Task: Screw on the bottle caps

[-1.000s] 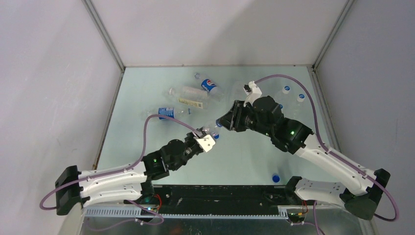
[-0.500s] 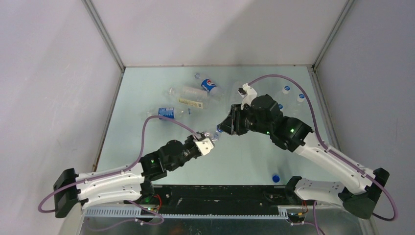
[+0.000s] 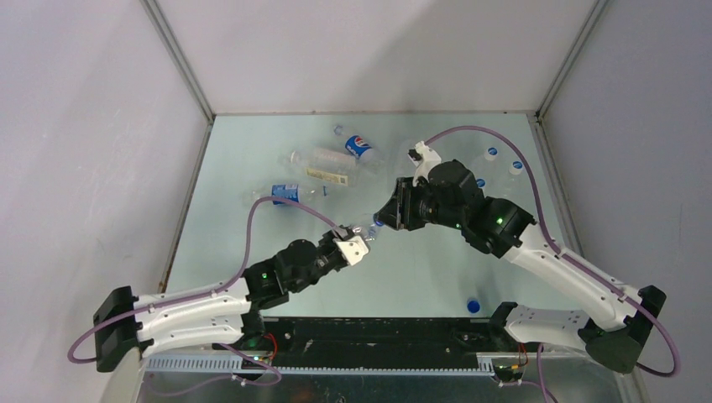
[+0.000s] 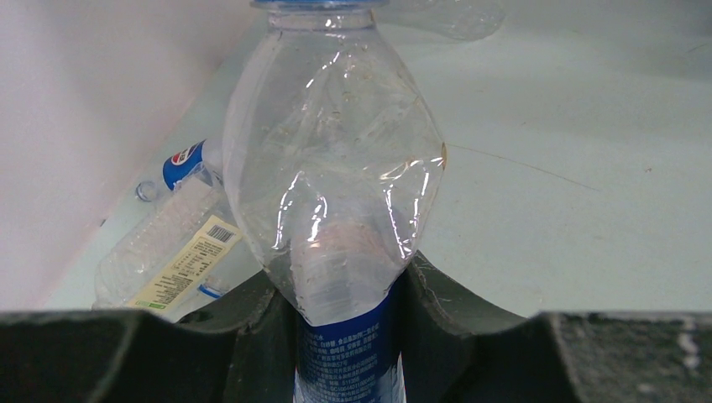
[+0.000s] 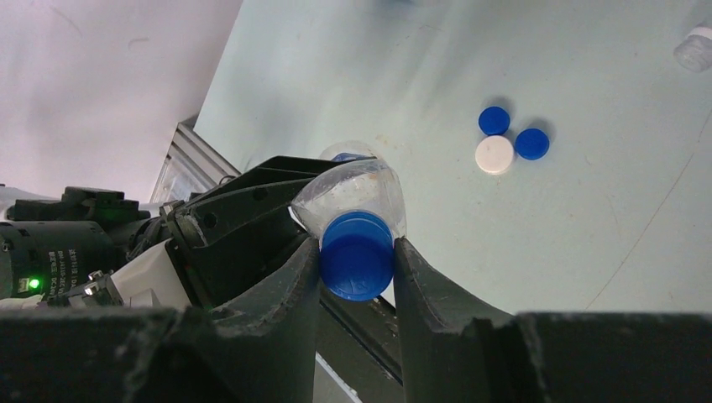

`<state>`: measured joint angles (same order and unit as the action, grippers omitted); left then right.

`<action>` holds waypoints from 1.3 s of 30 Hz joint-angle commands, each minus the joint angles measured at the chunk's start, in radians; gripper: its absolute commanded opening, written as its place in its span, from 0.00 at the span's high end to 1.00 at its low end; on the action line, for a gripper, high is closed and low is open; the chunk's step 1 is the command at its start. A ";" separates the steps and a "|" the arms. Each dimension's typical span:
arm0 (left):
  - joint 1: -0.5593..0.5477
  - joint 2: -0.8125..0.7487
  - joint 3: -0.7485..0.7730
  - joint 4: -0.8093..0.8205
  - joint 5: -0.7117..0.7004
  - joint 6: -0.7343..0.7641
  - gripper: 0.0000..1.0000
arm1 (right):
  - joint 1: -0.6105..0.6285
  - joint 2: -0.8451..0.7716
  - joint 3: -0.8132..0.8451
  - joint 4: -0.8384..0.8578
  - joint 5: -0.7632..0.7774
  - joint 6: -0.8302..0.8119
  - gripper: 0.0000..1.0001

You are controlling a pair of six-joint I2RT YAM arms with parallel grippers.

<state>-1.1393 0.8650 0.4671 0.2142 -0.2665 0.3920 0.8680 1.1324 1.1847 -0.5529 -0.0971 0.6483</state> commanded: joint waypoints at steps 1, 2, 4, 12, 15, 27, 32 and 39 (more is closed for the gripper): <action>-0.014 -0.004 0.040 0.212 0.044 -0.005 0.76 | 0.024 0.021 0.015 0.006 0.023 0.033 0.68; -0.014 -0.005 0.035 0.211 0.039 -0.009 0.76 | 0.024 0.017 0.015 0.011 0.026 0.029 0.62; -0.014 -0.007 0.026 0.210 0.016 -0.018 0.77 | 0.026 0.007 0.014 0.022 0.035 0.013 0.53; -0.013 -0.005 -0.001 0.191 -0.023 -0.054 0.77 | 0.029 -0.046 0.014 0.061 0.074 -0.051 0.29; -0.007 0.002 -0.003 0.172 -0.027 -0.073 0.77 | 0.028 -0.069 0.015 0.064 0.065 -0.085 0.27; 0.104 -0.026 0.065 -0.026 0.243 -0.185 0.76 | -0.079 -0.200 0.013 0.018 -0.265 -0.547 0.27; 0.138 -0.033 0.099 -0.102 0.406 -0.182 0.76 | -0.098 -0.210 0.016 -0.025 -0.426 -0.802 0.31; 0.148 -0.017 0.141 -0.185 0.565 -0.159 0.76 | -0.110 -0.156 0.089 -0.197 -0.560 -1.088 0.34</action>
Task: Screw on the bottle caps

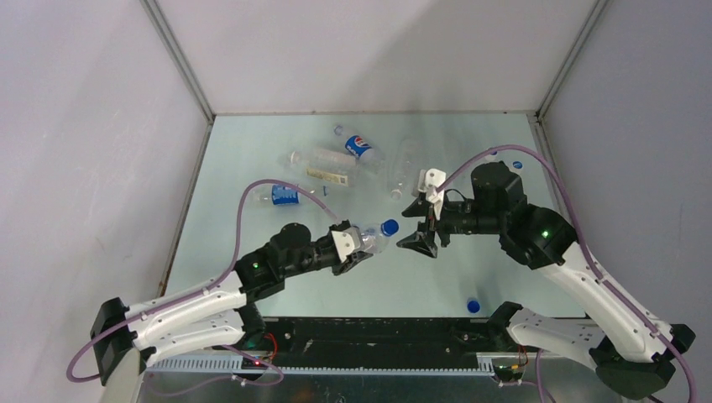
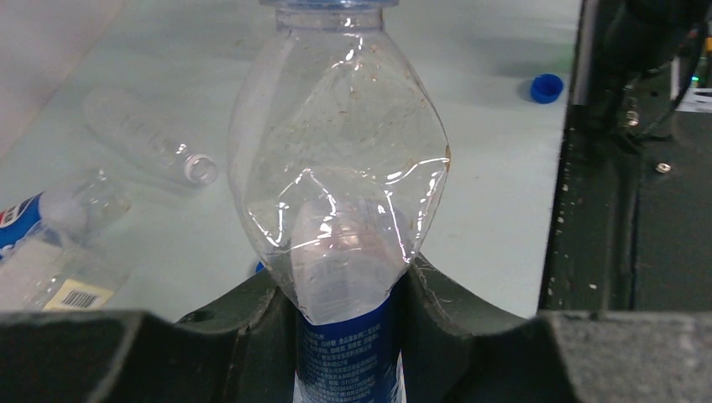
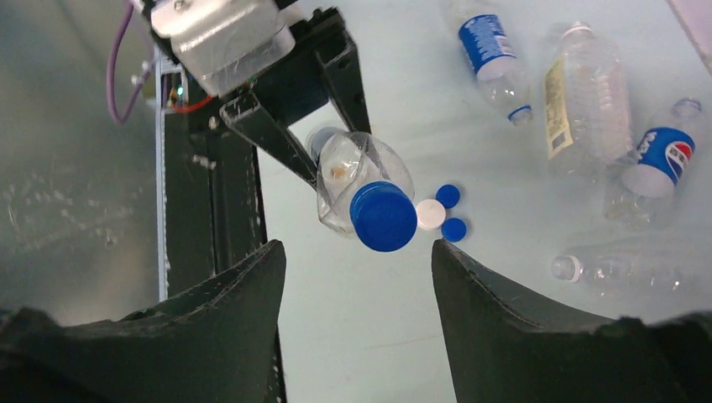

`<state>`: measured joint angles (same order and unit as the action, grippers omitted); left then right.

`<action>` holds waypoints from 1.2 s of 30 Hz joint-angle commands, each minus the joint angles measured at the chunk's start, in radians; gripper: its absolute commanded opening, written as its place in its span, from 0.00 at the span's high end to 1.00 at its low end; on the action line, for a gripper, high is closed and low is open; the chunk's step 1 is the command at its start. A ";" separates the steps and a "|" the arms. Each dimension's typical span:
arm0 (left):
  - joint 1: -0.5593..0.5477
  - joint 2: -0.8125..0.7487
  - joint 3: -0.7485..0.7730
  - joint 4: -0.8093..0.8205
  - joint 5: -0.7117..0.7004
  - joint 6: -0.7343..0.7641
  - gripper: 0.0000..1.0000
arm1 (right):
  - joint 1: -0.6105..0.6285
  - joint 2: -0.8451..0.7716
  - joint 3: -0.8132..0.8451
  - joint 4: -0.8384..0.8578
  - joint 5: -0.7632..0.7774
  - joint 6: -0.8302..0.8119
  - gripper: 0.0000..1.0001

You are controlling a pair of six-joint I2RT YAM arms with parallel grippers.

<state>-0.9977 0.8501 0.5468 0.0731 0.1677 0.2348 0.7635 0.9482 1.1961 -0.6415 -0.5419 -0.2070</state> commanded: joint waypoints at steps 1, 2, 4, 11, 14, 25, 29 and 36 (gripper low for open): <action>0.007 -0.001 0.067 -0.057 0.140 0.001 0.76 | -0.005 0.037 0.082 -0.118 -0.117 -0.265 0.36; 0.007 0.001 0.069 -0.062 0.143 0.005 0.76 | -0.005 0.039 0.088 -0.133 -0.121 -0.281 0.36; 0.007 0.000 0.074 -0.067 0.148 0.010 0.76 | -0.005 0.046 0.093 -0.147 -0.127 -0.315 0.38; 0.007 0.007 0.096 -0.117 0.165 0.022 0.76 | -0.006 0.058 0.095 -0.165 -0.140 -0.365 0.44; 0.007 0.011 0.100 -0.118 0.167 0.023 0.76 | -0.006 0.063 0.097 -0.163 -0.142 -0.370 0.46; 0.007 0.014 0.109 -0.123 0.176 0.027 0.76 | -0.003 0.095 0.104 -0.167 -0.163 -0.375 0.51; 0.007 0.017 0.110 -0.124 0.176 0.028 0.76 | 0.001 0.111 0.118 -0.189 -0.172 -0.380 0.53; 0.007 0.015 0.113 -0.122 0.173 0.030 0.76 | 0.009 0.119 0.120 -0.196 -0.158 -0.386 0.56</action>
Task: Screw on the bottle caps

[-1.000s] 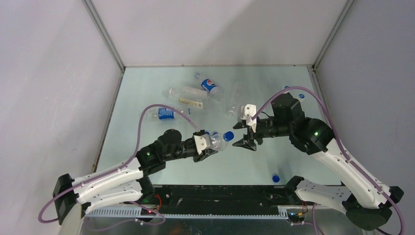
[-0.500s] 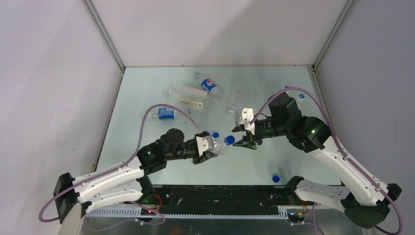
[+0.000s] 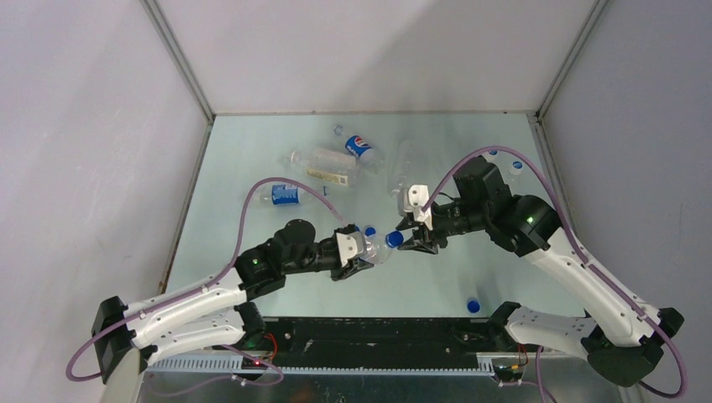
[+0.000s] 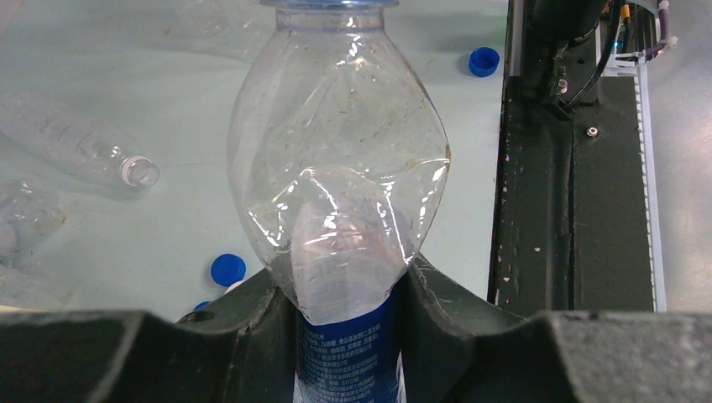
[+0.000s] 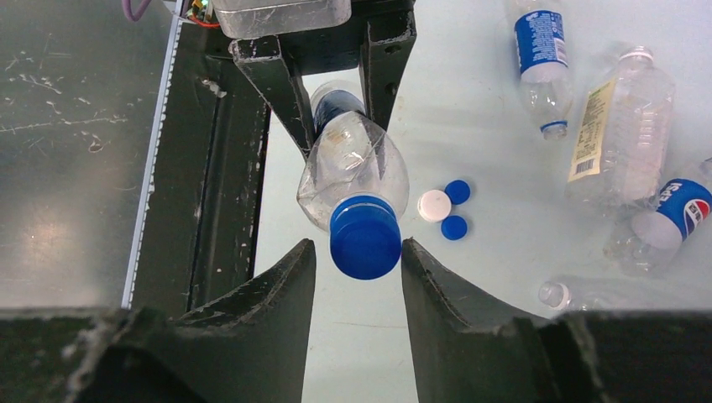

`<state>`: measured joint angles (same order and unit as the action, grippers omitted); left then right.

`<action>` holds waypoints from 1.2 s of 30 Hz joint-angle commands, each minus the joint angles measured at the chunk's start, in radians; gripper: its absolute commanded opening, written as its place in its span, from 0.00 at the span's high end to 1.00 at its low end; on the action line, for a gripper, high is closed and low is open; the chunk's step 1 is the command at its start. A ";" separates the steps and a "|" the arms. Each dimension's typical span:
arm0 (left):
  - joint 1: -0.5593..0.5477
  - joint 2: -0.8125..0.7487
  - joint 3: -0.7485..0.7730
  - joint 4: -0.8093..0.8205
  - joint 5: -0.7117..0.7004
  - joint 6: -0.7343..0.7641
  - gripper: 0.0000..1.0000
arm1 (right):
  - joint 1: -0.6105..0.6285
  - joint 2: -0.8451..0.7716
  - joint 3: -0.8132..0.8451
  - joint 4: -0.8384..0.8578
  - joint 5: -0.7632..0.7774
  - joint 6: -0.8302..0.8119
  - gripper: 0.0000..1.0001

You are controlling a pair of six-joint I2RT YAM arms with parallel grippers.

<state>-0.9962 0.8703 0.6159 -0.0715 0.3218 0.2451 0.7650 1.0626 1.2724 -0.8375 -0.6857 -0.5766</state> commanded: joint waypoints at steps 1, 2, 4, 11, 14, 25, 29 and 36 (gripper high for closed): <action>0.005 -0.007 0.043 0.024 0.018 0.019 0.76 | 0.009 0.006 0.043 0.000 -0.015 -0.017 0.56; 0.005 -0.006 0.042 0.024 0.018 0.019 0.76 | 0.009 0.007 0.042 -0.002 -0.014 -0.017 0.57; 0.005 -0.006 0.044 0.023 0.020 0.017 0.76 | 0.010 0.009 0.042 -0.003 -0.014 -0.017 0.57; 0.005 -0.003 0.047 0.028 0.025 0.017 0.77 | 0.015 0.016 0.042 -0.005 -0.005 -0.012 0.61; 0.005 -0.005 0.047 0.033 0.025 0.017 0.77 | 0.016 0.023 0.042 -0.008 -0.008 -0.011 0.62; 0.005 -0.005 0.045 0.050 0.020 0.007 0.77 | 0.022 0.037 0.042 -0.017 -0.020 -0.006 0.63; 0.005 -0.002 0.044 0.050 0.015 0.006 0.77 | 0.023 0.036 0.042 -0.017 -0.027 -0.005 0.62; 0.005 -0.001 0.041 0.047 0.003 0.000 0.77 | 0.024 0.033 0.042 -0.013 -0.036 -0.001 0.61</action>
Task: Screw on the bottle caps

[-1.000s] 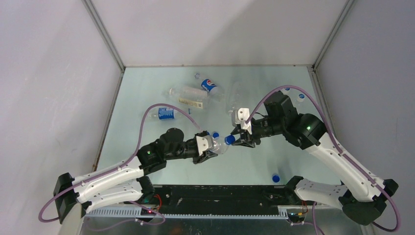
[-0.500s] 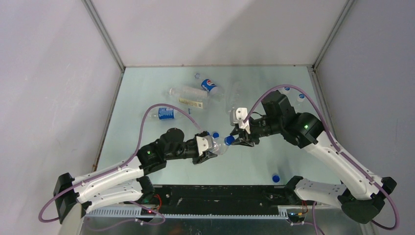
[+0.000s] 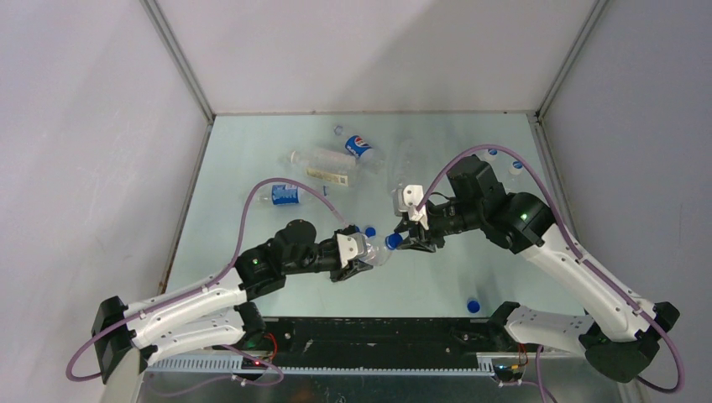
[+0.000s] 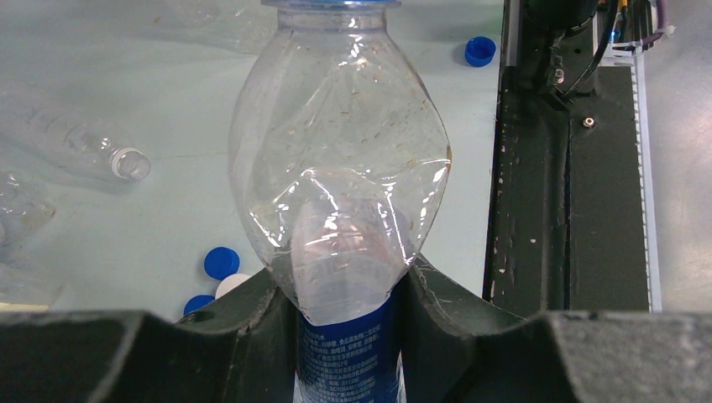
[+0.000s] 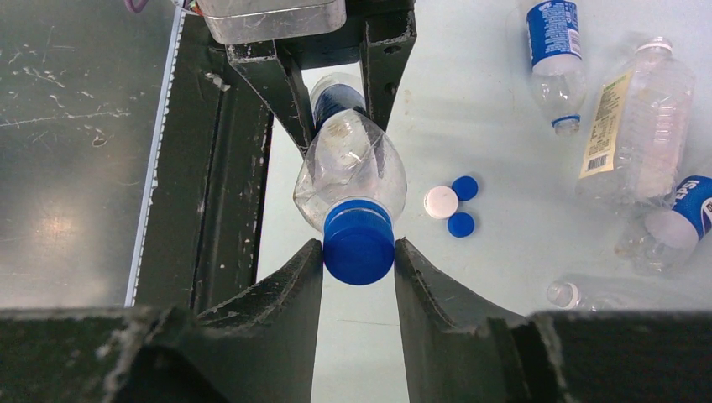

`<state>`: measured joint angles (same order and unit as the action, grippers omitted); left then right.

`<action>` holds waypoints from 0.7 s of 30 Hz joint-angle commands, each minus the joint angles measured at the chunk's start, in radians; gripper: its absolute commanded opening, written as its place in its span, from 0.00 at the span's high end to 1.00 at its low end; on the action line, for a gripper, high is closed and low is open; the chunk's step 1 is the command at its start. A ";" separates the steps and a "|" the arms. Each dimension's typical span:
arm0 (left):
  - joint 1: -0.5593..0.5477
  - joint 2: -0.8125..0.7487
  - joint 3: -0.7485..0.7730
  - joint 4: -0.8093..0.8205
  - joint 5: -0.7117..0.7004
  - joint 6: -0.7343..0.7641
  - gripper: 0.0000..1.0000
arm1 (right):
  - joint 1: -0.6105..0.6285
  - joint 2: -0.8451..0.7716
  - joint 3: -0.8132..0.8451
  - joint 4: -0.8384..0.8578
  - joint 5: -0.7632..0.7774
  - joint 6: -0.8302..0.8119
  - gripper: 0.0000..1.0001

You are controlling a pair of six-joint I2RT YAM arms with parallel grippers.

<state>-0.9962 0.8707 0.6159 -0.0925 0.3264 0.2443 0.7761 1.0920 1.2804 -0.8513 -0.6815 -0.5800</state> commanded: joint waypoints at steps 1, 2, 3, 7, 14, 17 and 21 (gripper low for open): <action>0.005 -0.001 0.041 0.068 -0.003 0.001 0.77 | 0.015 0.003 0.034 0.001 -0.042 0.003 0.61; 0.005 -0.001 0.041 0.068 -0.004 0.001 0.77 | 0.015 0.003 0.034 0.003 -0.043 0.004 0.61; 0.005 0.000 0.041 0.068 -0.005 0.001 0.77 | 0.014 0.003 0.034 0.003 -0.044 0.005 0.60; 0.005 0.002 0.041 0.067 -0.009 -0.001 0.77 | 0.015 0.002 0.034 0.004 -0.047 0.008 0.60; 0.005 0.002 0.042 0.067 -0.012 -0.007 0.78 | 0.021 0.002 0.034 -0.003 -0.032 0.007 0.60; 0.005 0.003 0.041 0.071 -0.014 -0.011 0.78 | 0.024 0.005 0.034 -0.010 -0.028 0.005 0.60; 0.005 0.003 0.040 0.081 -0.017 -0.019 0.78 | 0.023 0.008 0.034 -0.021 -0.025 0.000 0.60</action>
<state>-0.9962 0.8753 0.6159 -0.0906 0.3264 0.2432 0.7872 1.0935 1.2804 -0.8513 -0.6842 -0.5789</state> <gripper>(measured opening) 0.425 0.400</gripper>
